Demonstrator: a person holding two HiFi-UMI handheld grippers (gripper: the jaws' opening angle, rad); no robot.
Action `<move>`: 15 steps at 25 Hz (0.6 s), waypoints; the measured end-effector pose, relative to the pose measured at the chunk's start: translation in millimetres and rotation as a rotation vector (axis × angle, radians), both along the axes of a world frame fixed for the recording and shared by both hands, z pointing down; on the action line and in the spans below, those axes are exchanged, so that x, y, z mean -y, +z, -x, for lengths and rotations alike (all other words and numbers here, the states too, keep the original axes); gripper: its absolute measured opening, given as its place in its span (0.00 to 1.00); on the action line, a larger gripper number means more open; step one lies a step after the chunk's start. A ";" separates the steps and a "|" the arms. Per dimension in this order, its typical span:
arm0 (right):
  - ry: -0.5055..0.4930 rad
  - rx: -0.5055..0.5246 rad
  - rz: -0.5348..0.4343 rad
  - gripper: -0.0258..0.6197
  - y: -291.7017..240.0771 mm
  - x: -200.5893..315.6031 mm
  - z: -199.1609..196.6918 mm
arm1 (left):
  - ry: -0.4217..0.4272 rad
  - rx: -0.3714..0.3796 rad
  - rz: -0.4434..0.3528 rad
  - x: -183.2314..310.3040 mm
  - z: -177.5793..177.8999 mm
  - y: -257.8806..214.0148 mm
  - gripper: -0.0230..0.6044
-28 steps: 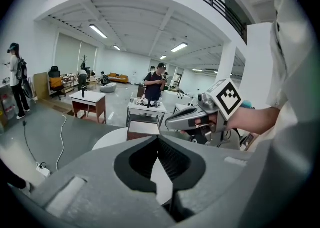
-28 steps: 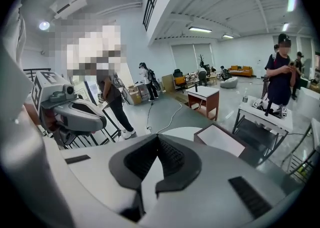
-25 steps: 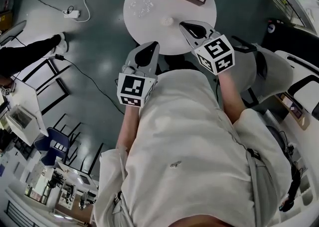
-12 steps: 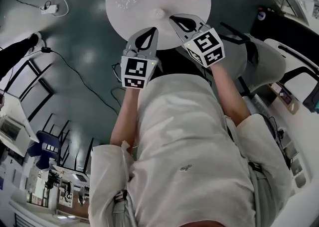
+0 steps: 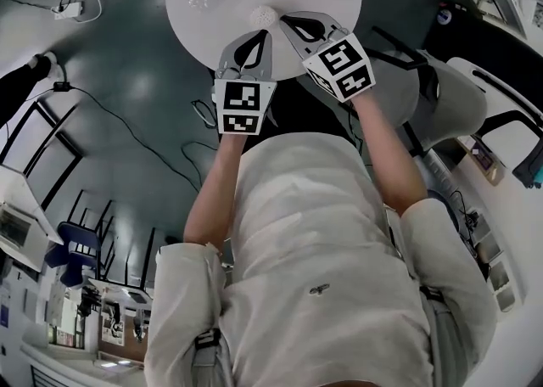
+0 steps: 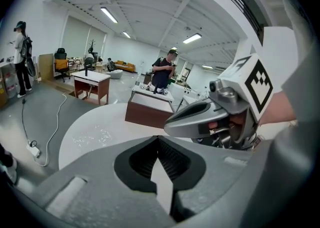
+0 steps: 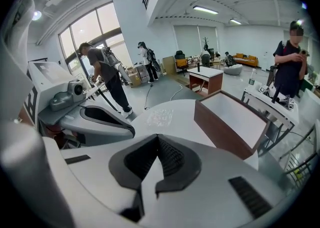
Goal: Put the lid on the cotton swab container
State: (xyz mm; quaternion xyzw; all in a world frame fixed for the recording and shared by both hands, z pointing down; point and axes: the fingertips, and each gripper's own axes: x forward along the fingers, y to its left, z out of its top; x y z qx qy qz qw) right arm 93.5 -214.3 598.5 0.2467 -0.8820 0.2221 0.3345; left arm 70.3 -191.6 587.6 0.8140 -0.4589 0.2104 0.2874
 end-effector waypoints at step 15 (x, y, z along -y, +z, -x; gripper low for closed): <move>-0.045 -0.051 0.043 0.05 40.6 9.7 14.7 | 0.059 0.105 0.022 16.2 5.0 43.8 0.05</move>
